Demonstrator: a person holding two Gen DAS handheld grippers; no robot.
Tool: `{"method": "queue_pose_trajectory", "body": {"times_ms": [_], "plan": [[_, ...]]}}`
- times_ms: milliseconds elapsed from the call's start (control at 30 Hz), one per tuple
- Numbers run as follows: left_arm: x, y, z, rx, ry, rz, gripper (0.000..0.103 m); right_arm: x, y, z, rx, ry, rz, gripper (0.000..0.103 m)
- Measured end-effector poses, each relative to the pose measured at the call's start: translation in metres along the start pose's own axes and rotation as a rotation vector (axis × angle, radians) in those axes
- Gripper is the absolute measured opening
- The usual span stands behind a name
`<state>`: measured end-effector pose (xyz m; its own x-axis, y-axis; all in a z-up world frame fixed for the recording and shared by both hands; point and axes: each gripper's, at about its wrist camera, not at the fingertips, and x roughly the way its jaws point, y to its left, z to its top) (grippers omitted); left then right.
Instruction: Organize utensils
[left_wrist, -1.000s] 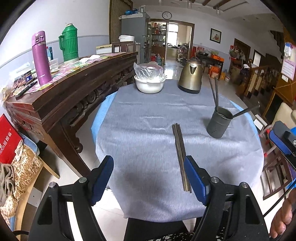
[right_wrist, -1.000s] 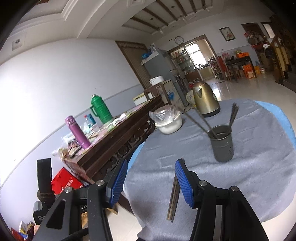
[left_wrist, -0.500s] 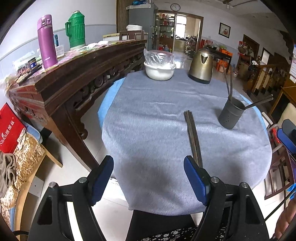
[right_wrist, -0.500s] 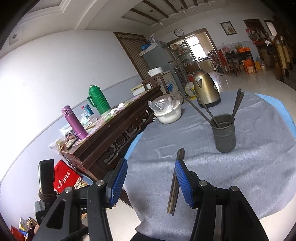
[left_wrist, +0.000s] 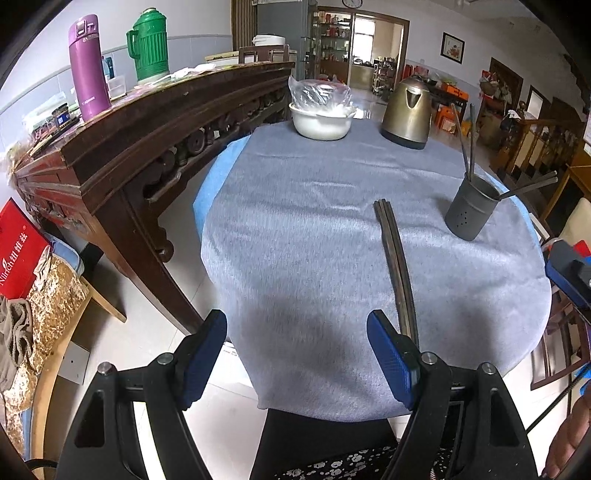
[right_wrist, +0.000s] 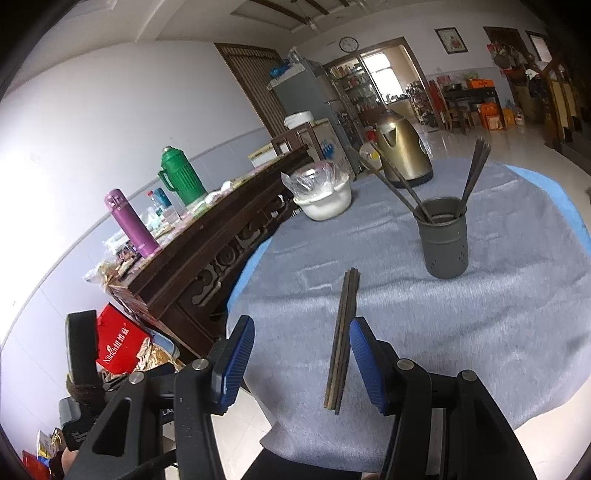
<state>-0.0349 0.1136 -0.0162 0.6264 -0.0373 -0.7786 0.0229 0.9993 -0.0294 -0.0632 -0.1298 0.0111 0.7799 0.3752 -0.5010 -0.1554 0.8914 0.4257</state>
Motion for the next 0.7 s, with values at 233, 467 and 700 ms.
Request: {"method": "queue_pose_trajectory", "body": {"times_ms": [233, 467, 700], "plan": [[0.012, 0.004, -0.003, -0.009, 0.028, -0.007, 0.079, 0.028, -0.009, -0.008, 0.012, 0.079, -0.057, 0.058], [0.031, 0.012, -0.004, -0.028, 0.063, -0.021, 0.079, 0.064, -0.012, -0.001, -0.016, 0.148, -0.092, 0.039], [0.054, 0.03, -0.003, -0.076, 0.096, -0.033, 0.079, 0.127, -0.013, 0.004, -0.071, 0.235, -0.167, 0.027]]}}
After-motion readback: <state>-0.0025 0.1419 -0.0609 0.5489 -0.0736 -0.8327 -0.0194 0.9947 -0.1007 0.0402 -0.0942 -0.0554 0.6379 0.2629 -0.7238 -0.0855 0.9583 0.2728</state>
